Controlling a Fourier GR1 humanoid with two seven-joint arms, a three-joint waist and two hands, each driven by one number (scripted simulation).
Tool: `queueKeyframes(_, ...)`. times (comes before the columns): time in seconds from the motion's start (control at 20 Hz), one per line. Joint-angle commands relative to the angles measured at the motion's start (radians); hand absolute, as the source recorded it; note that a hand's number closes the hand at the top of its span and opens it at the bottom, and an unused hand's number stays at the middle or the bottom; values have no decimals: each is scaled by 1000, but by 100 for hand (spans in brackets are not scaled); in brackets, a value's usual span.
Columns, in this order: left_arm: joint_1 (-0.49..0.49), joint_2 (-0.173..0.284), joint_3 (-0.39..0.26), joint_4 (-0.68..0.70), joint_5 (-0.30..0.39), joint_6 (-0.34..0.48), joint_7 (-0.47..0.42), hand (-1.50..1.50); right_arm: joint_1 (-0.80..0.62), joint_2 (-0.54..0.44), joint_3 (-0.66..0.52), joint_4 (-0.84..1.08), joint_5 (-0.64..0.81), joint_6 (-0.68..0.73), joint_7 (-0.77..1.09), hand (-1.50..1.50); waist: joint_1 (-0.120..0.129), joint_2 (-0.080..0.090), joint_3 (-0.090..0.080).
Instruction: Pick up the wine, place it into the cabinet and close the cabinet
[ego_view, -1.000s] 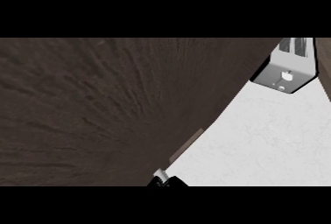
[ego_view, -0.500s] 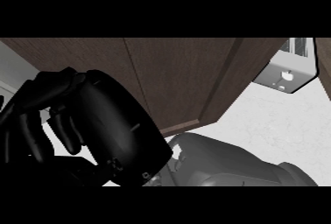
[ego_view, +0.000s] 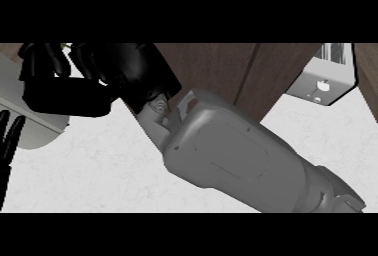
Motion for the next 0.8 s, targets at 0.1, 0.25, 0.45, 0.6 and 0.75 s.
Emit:
queueKeyframes(0.1,-19,-3,36,28,-8,-22,14,-150,36,-35,-110,192,-40,122,-157,150,-7,12,3)
queueKeyframes(0.25,-67,-12,15,42,-21,0,45,-150,-26,-25,-150,272,-36,127,-178,150,-10,14,3)
queueKeyframes(0.45,-55,-17,42,47,-8,-33,33,-150,16,-62,-146,307,-17,162,-242,150,-11,14,3)
queueKeyframes(0.6,-68,1,51,28,4,-27,64,-150,1,-72,-160,370,2,162,-288,150,-2,19,3)
queueKeyframes(0.75,-27,-12,49,16,3,-46,47,-150,27,-95,-136,384,39,161,-305,150,5,17,2)
